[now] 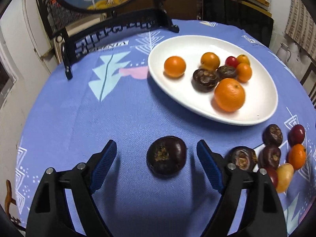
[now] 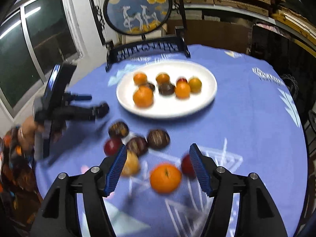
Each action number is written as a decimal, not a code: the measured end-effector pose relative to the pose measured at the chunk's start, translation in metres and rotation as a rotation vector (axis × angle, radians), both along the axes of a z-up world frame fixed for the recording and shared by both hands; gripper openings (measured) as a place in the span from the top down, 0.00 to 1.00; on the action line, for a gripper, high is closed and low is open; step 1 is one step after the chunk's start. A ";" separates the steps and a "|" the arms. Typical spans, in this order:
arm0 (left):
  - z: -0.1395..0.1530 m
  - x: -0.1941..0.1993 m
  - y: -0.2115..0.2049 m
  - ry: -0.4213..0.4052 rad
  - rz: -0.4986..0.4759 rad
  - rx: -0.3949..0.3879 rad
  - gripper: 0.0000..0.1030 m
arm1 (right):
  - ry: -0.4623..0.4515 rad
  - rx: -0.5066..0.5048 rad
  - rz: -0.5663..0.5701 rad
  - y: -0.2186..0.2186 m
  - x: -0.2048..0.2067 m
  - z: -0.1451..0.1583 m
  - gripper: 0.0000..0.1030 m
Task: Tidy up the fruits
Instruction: 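Grasp a dark mangosteen with the left tool while the right tool grasps a tangerine, then carry the mangosteen and tangerine over the white plate and open both tools, then move both tools back to the fruits on the cloth, then grasp a red tomato with the left tool while the right tool grasps a yellow tomato, then lower both tomatoes onto the white plate and open both tools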
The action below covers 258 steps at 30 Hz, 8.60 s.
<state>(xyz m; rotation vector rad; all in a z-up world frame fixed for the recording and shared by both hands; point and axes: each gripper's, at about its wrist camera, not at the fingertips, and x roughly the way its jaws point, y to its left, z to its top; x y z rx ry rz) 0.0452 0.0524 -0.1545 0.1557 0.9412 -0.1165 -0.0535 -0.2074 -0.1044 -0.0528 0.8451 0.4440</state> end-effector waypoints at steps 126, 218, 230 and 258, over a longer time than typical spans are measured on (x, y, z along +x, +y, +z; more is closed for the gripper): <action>0.076 0.053 -0.067 -0.182 -0.012 0.023 0.61 | -0.157 0.030 -0.032 0.032 0.127 0.044 0.57; -0.004 -0.097 -0.087 -0.031 -0.158 0.008 0.64 | 0.045 -0.066 0.073 0.015 -0.023 -0.048 0.60; 0.011 -0.098 -0.080 -0.065 -0.138 0.025 0.64 | 0.040 -0.072 0.101 0.036 -0.023 -0.039 0.60; 0.075 -0.010 -0.072 -0.176 -0.085 -0.040 0.64 | -0.108 0.031 0.007 0.019 0.050 0.027 0.60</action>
